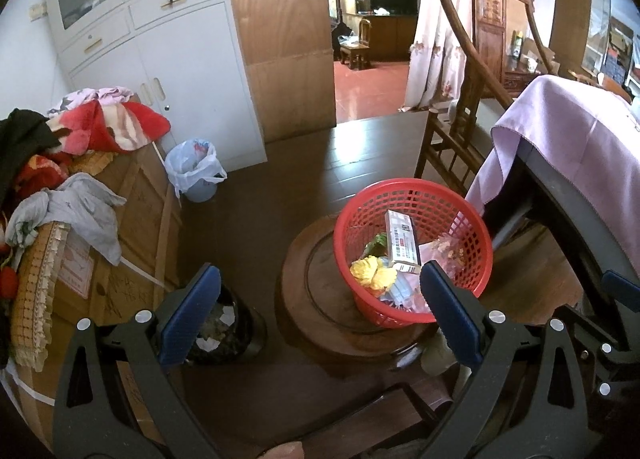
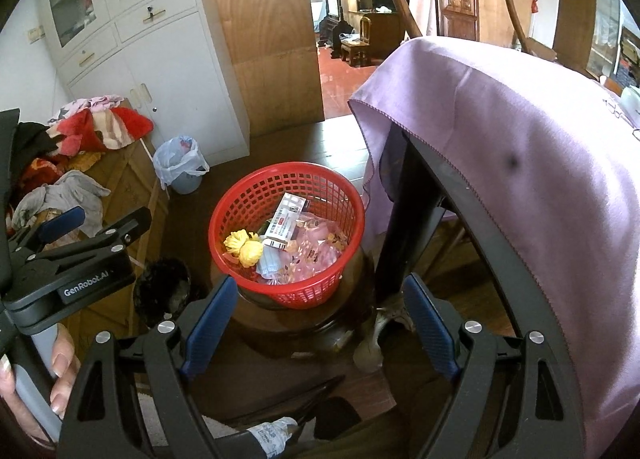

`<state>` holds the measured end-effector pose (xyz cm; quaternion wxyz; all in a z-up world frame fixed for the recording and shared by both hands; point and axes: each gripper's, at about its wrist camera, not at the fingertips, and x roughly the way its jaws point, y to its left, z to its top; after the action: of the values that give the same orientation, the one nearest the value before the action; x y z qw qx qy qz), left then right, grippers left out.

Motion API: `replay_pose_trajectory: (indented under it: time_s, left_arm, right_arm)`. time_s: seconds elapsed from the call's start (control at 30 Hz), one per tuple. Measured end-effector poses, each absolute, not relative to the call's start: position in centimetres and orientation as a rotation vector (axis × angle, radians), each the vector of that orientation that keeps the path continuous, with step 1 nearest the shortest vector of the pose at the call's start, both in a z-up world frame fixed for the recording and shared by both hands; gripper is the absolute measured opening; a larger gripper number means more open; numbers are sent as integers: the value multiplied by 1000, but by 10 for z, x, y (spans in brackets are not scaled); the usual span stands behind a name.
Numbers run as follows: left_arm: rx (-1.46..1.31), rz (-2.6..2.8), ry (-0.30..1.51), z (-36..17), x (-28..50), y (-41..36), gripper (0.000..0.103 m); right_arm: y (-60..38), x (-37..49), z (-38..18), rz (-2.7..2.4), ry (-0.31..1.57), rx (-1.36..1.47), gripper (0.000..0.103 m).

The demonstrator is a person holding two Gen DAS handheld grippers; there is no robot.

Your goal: Collect trash

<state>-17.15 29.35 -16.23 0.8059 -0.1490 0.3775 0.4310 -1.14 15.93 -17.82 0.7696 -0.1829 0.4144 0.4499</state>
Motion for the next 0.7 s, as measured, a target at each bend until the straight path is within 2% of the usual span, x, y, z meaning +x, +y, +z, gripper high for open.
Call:
replay_pose_trajectory:
  time_s: [0.7]
  left_arm:
    - [-335,913,818,-163,-169,290,96]
  right_arm:
    - [160,-14,-175,978,896,-404,84]
